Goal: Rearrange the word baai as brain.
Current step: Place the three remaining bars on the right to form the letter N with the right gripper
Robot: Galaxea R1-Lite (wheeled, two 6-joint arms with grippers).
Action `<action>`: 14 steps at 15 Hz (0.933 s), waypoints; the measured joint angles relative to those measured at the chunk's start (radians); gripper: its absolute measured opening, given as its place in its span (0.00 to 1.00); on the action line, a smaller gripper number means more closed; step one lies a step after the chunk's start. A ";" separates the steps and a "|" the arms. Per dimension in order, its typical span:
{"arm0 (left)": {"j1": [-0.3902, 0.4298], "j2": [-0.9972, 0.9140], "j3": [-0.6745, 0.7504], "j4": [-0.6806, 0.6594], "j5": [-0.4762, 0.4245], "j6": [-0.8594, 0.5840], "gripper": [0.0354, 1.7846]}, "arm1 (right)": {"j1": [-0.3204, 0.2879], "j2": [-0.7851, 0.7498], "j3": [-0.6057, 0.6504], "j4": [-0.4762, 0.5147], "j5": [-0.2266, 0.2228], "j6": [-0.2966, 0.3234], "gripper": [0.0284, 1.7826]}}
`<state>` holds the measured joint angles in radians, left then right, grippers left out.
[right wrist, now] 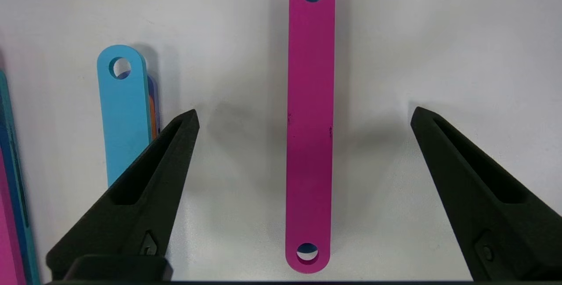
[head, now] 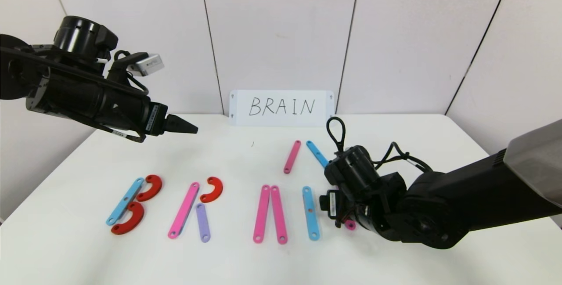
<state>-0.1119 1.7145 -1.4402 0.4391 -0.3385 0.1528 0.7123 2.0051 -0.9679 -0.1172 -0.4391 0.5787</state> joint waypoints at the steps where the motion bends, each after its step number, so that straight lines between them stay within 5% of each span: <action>1: 0.000 0.000 0.000 0.000 0.000 0.000 0.97 | -0.002 -0.001 -0.004 -0.003 -0.001 -0.005 0.97; 5: 0.000 0.000 -0.001 0.000 0.000 0.000 0.97 | -0.037 -0.002 -0.045 -0.011 0.030 -0.085 0.97; 9: 0.001 0.000 -0.001 0.000 0.000 0.000 0.97 | -0.124 0.029 -0.136 -0.019 0.166 -0.245 0.97; 14: 0.003 0.000 -0.002 0.000 0.000 0.001 0.97 | -0.174 0.128 -0.283 -0.018 0.201 -0.350 0.97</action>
<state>-0.1091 1.7145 -1.4423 0.4391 -0.3385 0.1543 0.5387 2.1330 -1.2509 -0.1355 -0.2381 0.2283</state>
